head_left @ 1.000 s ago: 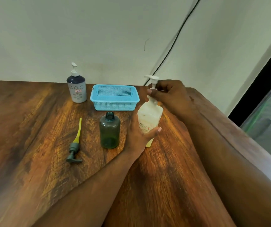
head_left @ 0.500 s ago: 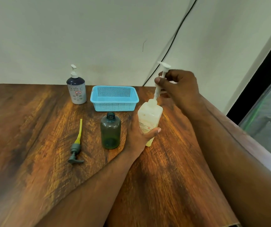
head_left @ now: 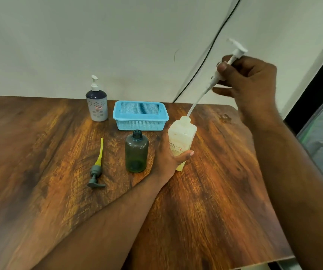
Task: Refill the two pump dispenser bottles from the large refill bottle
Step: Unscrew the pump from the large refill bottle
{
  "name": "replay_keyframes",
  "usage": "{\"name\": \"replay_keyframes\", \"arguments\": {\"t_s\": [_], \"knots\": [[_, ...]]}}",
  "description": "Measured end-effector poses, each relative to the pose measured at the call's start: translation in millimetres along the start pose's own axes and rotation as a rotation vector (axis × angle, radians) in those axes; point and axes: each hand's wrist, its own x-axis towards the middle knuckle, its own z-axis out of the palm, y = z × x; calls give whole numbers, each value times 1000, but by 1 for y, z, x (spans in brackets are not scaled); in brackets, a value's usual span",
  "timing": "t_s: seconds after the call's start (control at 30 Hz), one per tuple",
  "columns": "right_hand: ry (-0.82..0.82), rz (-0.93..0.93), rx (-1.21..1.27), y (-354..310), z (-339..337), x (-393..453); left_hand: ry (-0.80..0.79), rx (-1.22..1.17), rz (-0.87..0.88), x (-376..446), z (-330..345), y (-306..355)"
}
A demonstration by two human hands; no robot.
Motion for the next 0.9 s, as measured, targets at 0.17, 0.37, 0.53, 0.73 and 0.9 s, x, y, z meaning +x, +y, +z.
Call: {"name": "replay_keyframes", "arguments": {"t_s": [0.17,0.37,0.53,0.73,0.9], "knots": [[-31,-111,35,-12,-15,-7,-11,10,12,0,0,0],[-11,-192,122,4,-29,-23,-10,13,9,-1,2,0],[-77,-296,-65,56,-41,-37,-12,-8,2,-1,3,-3],[-441,-294,-556,143,-64,-60,-34,-32,8,2,-2,-5],[-550,-310,-719,184,-69,-75,-21,-22,-22,3,3,-10]]}}
